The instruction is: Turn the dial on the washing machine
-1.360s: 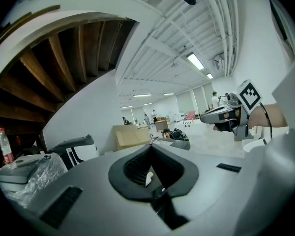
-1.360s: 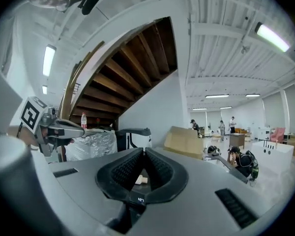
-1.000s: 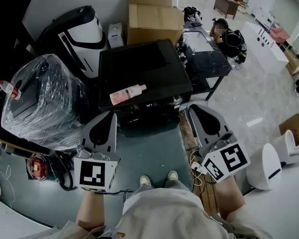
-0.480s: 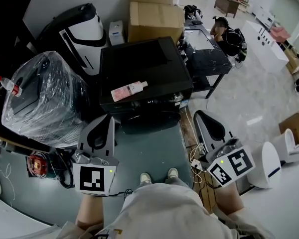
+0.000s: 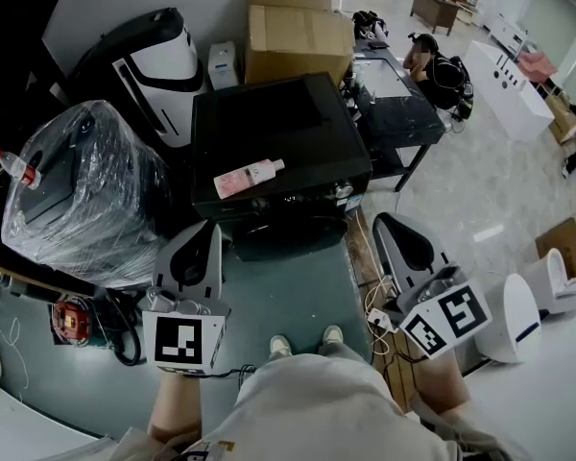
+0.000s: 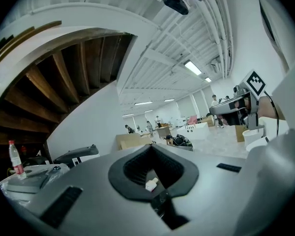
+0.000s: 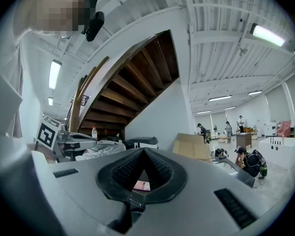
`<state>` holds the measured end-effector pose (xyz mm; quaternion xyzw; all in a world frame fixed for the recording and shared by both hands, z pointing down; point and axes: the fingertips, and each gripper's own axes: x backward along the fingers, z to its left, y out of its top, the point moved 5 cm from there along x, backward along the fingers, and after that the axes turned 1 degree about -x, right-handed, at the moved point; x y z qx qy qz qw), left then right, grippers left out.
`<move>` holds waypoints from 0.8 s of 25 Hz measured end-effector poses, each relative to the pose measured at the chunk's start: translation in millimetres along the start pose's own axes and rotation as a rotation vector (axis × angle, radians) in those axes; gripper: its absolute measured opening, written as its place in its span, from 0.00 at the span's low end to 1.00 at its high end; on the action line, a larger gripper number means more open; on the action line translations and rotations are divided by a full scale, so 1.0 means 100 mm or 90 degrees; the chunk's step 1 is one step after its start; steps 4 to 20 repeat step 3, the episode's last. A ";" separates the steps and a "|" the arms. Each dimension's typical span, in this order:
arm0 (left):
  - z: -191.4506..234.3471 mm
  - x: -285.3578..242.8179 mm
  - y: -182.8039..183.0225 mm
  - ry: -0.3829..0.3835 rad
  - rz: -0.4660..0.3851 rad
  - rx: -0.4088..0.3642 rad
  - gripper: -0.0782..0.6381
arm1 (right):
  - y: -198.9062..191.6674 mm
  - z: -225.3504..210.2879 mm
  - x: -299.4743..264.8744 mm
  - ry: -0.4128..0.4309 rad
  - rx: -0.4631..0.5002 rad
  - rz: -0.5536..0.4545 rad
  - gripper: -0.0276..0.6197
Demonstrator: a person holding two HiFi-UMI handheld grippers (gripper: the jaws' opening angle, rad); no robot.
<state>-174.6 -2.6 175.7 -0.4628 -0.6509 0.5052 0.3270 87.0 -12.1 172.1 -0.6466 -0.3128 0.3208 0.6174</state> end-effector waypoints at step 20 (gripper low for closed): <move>-0.01 -0.01 0.02 0.003 0.001 0.020 0.13 | 0.05 -0.04 0.00 0.005 0.009 -0.007 0.09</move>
